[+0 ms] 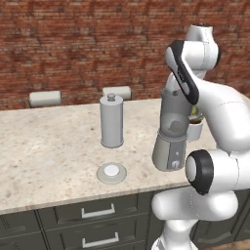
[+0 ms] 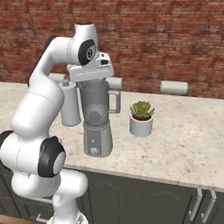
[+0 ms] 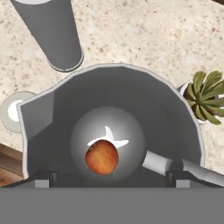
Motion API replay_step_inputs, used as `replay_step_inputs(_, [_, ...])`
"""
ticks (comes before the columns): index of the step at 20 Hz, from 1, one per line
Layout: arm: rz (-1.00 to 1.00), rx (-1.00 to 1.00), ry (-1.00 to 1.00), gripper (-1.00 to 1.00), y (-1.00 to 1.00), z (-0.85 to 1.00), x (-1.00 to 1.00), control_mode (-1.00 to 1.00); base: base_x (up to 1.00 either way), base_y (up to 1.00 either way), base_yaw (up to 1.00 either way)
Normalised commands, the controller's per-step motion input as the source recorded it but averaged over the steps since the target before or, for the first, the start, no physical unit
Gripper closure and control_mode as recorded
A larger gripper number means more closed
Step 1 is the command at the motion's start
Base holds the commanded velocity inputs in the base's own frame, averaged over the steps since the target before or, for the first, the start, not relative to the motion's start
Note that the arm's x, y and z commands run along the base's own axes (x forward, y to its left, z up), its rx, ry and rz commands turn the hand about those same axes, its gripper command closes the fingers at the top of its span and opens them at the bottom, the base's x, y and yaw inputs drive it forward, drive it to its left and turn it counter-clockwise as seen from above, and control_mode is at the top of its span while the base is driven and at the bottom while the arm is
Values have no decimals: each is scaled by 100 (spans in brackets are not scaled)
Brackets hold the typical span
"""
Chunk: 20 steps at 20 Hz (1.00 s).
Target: Open the blender lid, put the apple in the blender, close the lid, and start the blender.
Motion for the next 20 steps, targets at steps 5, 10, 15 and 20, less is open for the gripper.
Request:
replay_step_inputs(5, [0,-1,-9,-100,3,58,-25,-100,0,0,0])
replay_step_inputs(10, [-2,0,-14,-100,17,16,-85,-100,0,0,0])
replay_step_inputs(15, [0,0,-7,-100,47,-29,-86,-100,0,0,0])
replay_step_inputs(20, [0,-2,1,-100,90,-55,-50,-100,0,0,0])
